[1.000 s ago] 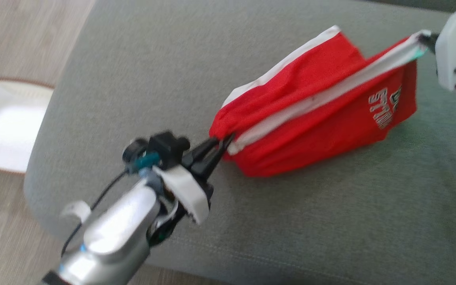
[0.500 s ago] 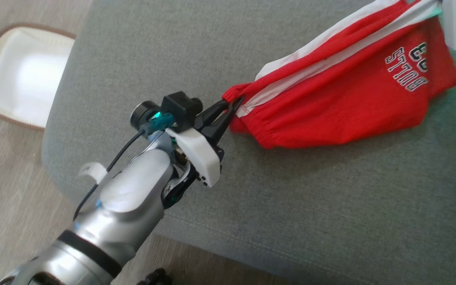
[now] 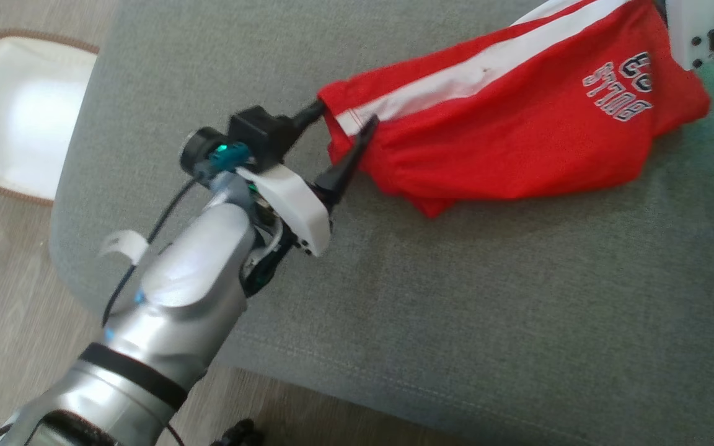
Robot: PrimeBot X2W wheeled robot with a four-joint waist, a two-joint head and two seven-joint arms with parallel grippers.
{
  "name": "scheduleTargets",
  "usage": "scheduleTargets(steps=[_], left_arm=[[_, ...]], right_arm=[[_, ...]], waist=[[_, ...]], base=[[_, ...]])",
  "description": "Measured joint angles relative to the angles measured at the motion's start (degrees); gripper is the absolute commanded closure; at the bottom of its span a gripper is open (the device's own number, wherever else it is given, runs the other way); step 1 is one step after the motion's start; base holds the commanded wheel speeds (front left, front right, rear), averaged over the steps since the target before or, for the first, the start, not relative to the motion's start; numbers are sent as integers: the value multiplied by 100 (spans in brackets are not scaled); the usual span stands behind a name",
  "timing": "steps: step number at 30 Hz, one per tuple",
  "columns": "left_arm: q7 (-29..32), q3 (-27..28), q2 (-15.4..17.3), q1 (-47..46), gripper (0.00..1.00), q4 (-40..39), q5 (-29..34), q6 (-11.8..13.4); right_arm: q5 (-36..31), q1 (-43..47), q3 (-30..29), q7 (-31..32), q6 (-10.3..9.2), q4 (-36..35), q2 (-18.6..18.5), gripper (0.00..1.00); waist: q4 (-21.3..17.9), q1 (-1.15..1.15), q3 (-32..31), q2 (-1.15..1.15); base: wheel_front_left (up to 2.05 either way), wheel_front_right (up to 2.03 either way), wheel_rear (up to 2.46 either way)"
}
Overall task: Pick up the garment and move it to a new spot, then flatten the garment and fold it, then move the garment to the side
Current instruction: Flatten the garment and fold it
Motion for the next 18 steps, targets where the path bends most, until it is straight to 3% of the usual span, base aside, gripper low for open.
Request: scheduleTargets(steps=[9, 18], left_arm=[[-1, 1065, 77, 617, 0, -363, 303, 93], [-21, 2335, 107, 1504, 0, -1354, 423, 420]], right_arm=[[332, 187, -163, -1755, 0, 146, 213, 0], [564, 1328, -550, -3482, 0, 101, 598, 0]], waist=[[-303, 0, -524, 0], [-699, 0, -1254, 0]], base=[[0, 0, 0], [0, 0, 0]])
